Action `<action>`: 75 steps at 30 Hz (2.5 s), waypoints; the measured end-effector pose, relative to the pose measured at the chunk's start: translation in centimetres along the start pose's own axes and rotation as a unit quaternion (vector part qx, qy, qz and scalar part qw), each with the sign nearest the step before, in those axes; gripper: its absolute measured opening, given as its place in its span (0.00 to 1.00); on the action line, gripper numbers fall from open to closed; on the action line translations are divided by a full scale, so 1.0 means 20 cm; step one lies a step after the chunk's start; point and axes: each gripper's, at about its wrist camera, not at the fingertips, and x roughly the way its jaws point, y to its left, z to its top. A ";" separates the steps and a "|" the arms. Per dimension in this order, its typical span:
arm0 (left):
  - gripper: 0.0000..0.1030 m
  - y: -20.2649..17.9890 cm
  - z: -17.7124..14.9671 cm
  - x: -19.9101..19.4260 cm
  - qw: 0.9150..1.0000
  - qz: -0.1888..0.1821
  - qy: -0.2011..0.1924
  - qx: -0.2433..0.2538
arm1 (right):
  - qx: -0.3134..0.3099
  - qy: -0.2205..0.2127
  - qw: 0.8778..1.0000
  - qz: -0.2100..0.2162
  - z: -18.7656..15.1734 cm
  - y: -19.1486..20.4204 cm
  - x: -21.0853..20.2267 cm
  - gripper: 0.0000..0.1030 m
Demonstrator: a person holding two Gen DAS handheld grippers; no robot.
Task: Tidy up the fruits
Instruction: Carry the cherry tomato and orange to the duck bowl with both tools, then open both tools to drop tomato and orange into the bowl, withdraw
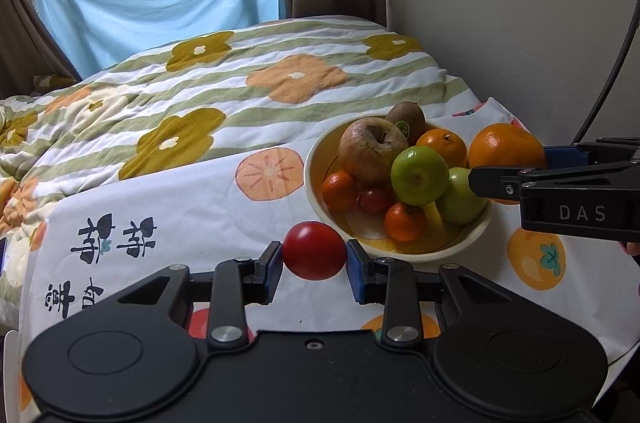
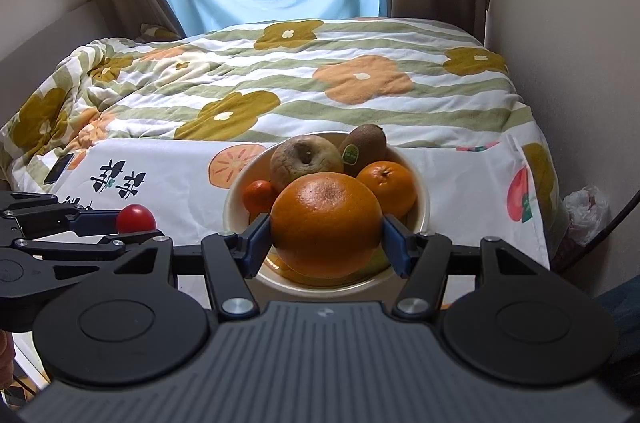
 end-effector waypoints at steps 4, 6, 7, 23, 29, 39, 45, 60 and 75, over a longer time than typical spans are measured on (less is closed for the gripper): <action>0.36 -0.07 0.06 0.07 1.000 0.004 0.000 -0.004 | -0.005 -0.002 1.000 0.005 0.05 -0.10 0.04 0.72; 0.36 -0.09 0.08 0.11 1.000 0.007 0.002 -0.007 | -0.007 -0.003 1.000 0.008 0.07 -0.14 0.07 0.72; 0.36 -0.11 0.09 0.13 1.000 0.008 0.003 -0.008 | -0.008 -0.003 1.000 0.010 0.08 -0.16 0.09 0.72; 0.76 -0.20 0.17 0.36 0.998 0.046 0.023 -0.036 | -0.020 0.009 0.999 0.043 0.17 -0.34 0.30 0.72; 0.86 -0.16 0.19 0.30 0.997 0.057 0.007 -0.056 | -0.030 0.012 0.998 0.057 0.21 -0.34 0.34 0.72; 0.88 -0.11 0.15 0.27 0.993 0.065 0.017 -0.095 | -0.046 0.021 0.995 0.082 0.22 -0.26 0.44 0.72; 0.88 -0.08 0.13 0.24 0.992 0.073 0.016 -0.103 | -0.043 0.021 0.995 0.087 0.22 -0.25 0.47 0.72; 0.88 -0.02 0.07 0.12 0.990 0.073 0.005 -0.119 | -0.034 -0.004 0.997 0.073 0.20 -0.24 0.41 1.00; 0.88 0.02 -0.01 -0.42 0.990 0.036 -0.077 -0.112 | -0.021 -0.069 0.997 0.017 0.16 -0.02 -0.21 1.00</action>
